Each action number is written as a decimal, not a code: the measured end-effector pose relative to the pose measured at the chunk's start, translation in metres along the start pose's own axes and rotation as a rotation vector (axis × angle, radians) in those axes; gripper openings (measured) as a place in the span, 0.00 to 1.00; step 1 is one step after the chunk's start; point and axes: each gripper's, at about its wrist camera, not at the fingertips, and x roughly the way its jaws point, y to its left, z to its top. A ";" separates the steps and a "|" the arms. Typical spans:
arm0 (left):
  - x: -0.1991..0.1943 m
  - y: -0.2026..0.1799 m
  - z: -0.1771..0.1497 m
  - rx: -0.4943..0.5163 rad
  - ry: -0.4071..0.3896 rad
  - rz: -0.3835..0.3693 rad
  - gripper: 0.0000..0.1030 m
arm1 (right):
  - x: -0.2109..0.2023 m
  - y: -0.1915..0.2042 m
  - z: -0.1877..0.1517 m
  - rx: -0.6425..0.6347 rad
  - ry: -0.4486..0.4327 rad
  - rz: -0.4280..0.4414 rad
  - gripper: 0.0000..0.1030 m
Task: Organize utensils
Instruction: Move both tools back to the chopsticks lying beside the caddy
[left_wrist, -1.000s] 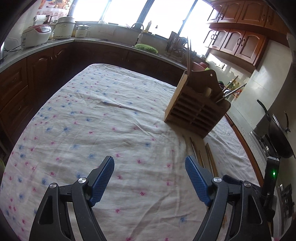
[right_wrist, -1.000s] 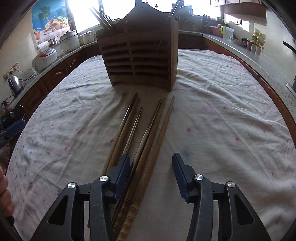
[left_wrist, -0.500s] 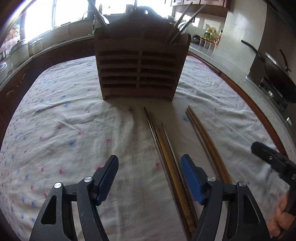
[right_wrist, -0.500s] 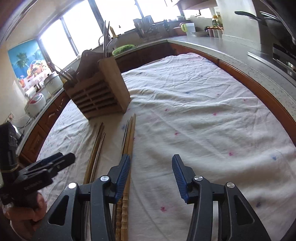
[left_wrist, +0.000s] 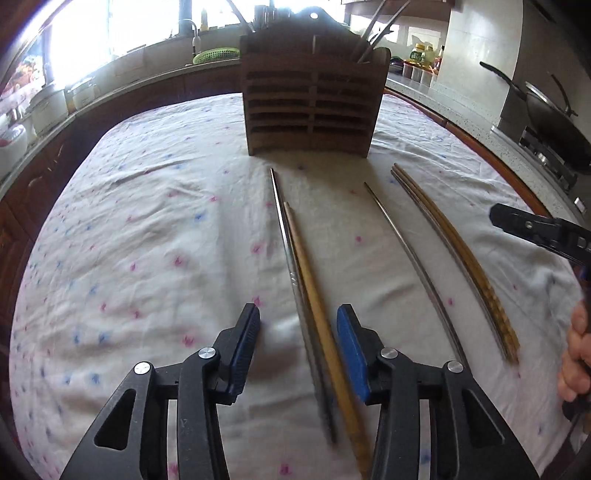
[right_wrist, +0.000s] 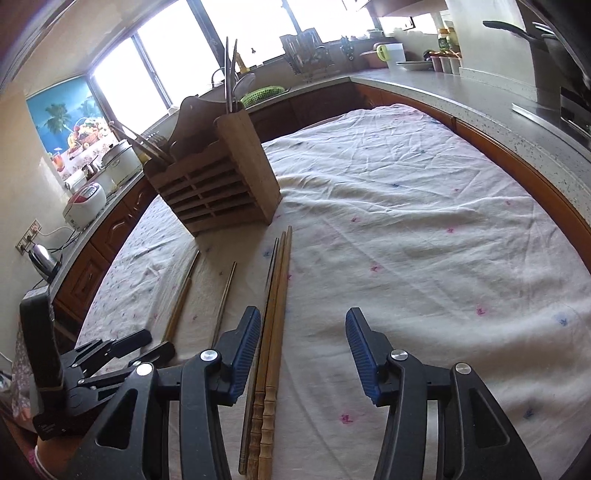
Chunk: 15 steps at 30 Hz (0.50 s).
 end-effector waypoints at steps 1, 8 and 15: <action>-0.005 0.005 -0.003 -0.024 0.000 -0.015 0.41 | 0.002 0.002 0.000 -0.007 0.003 0.000 0.47; -0.013 0.039 0.025 -0.134 -0.054 -0.051 0.42 | 0.022 0.012 0.014 -0.043 0.019 -0.005 0.43; 0.033 0.046 0.075 -0.110 -0.016 -0.031 0.42 | 0.047 0.014 0.039 -0.066 0.039 -0.041 0.41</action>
